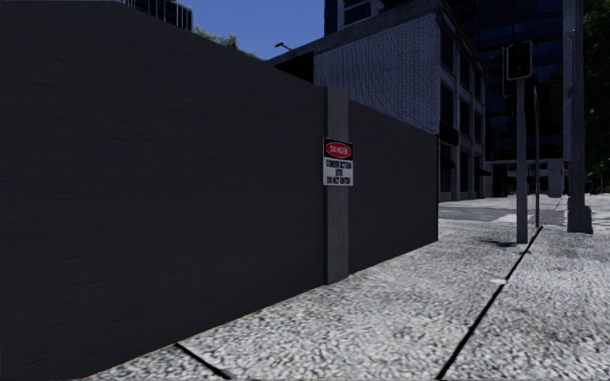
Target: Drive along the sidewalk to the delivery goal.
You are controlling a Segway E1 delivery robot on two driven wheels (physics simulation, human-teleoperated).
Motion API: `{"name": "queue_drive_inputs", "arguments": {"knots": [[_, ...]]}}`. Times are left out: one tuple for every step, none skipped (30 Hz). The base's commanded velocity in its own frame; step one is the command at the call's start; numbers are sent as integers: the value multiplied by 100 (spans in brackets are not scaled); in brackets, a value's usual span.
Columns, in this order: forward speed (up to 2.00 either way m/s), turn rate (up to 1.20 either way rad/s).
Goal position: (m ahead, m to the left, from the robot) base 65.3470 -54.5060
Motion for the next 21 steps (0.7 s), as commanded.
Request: {"name": "queue_drive_inputs", "arguments": {"knots": [[135,-104],[135,-100],[135,-96],[135,-96],[135,-93],[135,-91],[135,-91],[135,-90],[135,-90],[135,-86],[135,-86],[135,-77],[135,-65],[135,-62],[135,-62],[135,-70],[135,-74],[135,-74],[135,-75],[135,-75],[135,-75]]}}
